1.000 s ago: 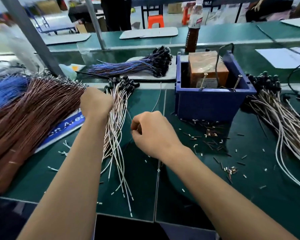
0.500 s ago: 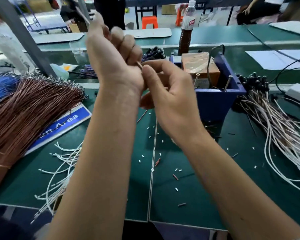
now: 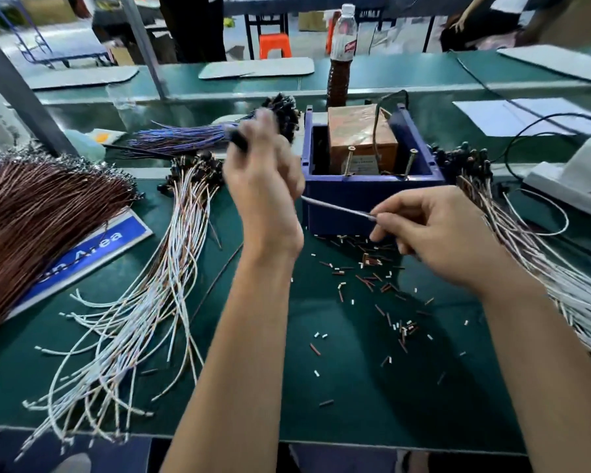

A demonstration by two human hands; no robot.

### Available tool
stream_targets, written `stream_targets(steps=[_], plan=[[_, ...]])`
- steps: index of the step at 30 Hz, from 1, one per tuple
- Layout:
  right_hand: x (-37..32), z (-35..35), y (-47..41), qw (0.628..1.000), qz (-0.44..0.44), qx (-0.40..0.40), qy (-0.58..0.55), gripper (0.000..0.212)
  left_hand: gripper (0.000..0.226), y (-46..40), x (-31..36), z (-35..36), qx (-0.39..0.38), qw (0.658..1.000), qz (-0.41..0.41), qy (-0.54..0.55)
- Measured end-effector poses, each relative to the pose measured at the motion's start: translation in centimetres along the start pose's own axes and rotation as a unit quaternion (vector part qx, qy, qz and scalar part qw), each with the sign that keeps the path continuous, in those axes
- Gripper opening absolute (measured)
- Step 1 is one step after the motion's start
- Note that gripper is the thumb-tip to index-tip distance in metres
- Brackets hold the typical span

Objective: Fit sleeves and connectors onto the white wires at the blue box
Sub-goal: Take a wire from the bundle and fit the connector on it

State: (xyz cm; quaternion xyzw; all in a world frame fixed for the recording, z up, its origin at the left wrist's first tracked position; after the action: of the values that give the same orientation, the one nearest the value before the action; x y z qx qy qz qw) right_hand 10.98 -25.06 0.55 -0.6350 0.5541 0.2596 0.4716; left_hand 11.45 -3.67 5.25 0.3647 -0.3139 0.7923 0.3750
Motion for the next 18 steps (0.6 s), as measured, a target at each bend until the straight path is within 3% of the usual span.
stream_targets(steps=[2,4,8,11,14,18], plan=[[0.9,-0.4,-0.6,1.0,-0.009,-0.015,0.003,0.016,0.034,1.7,-0.6,1.3,-0.081,0.975,0.139,-0.153],[0.8,-0.7,-1.3,0.998,-0.057,-0.013,0.037,0.017,0.031,3.5,-2.2,2.8,-0.181,0.919,0.222,-0.271],[1.0,0.1,-0.9,0.982,-0.132,0.009,0.134,0.019,0.014,5.2,-4.5,3.7,-0.271,0.823,0.304,-0.395],[0.9,0.2,-0.1,0.976,-0.162,0.046,0.138,0.014,0.014,6.1,-5.7,3.8,-0.304,0.779,0.33,-0.437],[1.0,-0.2,0.1,0.983,-0.149,0.075,0.071,0.014,0.026,6.1,-6.8,3.0,-0.295,0.781,0.322,-0.447],[1.4,-0.7,0.4,0.986,-0.126,0.098,0.039,0.015,0.016,5.5,-7.7,1.9,-0.285,0.816,0.285,-0.415]])
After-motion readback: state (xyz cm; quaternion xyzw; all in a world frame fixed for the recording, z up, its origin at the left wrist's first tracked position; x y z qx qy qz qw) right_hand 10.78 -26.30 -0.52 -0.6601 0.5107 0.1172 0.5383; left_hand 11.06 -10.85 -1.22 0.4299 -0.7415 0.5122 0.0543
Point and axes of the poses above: each hand's wrist, its own y-axis away from the middle knuckle, its own z-axis out of the palm, x = y × z, the point moved 9 cm from there along -y, towards the middle knuckle, and after that the axes turned 13 degrees about x, right-handed, at the moved point
